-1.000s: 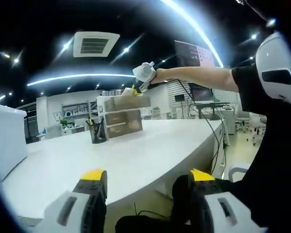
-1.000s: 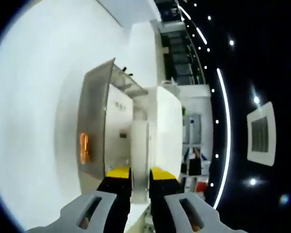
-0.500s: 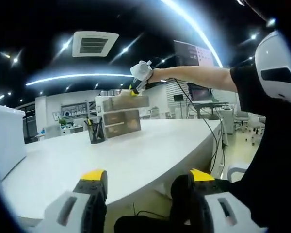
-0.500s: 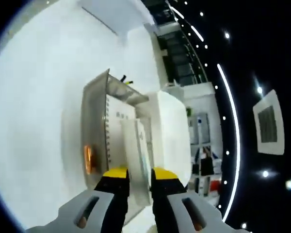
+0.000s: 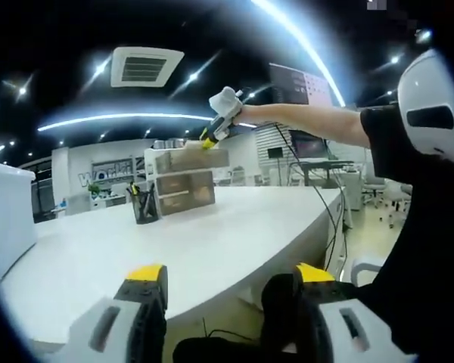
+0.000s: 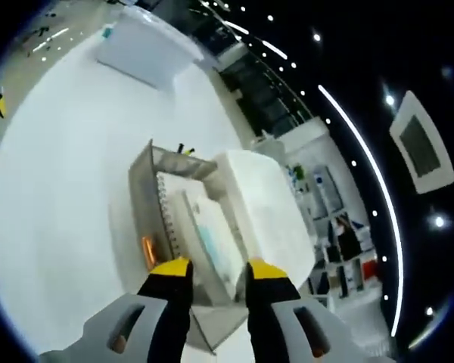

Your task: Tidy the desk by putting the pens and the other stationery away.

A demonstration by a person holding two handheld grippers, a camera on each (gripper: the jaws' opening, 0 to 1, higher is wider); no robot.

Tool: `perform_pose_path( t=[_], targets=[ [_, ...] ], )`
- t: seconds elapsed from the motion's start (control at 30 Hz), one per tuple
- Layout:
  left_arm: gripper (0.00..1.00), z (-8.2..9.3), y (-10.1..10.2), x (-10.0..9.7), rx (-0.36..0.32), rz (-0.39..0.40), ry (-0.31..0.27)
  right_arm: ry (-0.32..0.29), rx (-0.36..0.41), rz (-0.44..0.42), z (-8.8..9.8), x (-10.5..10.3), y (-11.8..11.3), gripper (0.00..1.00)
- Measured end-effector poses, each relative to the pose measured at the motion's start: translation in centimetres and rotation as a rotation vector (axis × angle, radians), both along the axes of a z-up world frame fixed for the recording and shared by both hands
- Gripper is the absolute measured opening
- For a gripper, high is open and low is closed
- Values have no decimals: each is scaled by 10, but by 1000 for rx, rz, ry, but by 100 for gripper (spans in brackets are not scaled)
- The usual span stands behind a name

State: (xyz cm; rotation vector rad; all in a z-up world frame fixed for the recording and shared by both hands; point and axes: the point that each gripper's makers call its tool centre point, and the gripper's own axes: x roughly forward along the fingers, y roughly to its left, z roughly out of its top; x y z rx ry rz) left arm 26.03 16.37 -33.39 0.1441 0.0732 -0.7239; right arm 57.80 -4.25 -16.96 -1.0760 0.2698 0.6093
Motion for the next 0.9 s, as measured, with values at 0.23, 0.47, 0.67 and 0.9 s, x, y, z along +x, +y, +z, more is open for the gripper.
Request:
perform_pose_path(
  t=[0.23, 0.47, 0.67, 0.9],
  targets=[
    [66, 2, -5, -1, 5, -8, 0, -6, 83, 9, -1, -18, -8, 26],
    [66, 1, -13, -1, 12, -24, 7, -50, 177, 29, 13, -30, -25, 19],
    [66, 0, -20, -2, 17, -37, 11, -62, 246, 43, 12, -44, -38, 19],
    [66, -1, -23, -2, 21, -42, 20, -29, 422, 79, 3, -77, -42, 21]
  ],
)
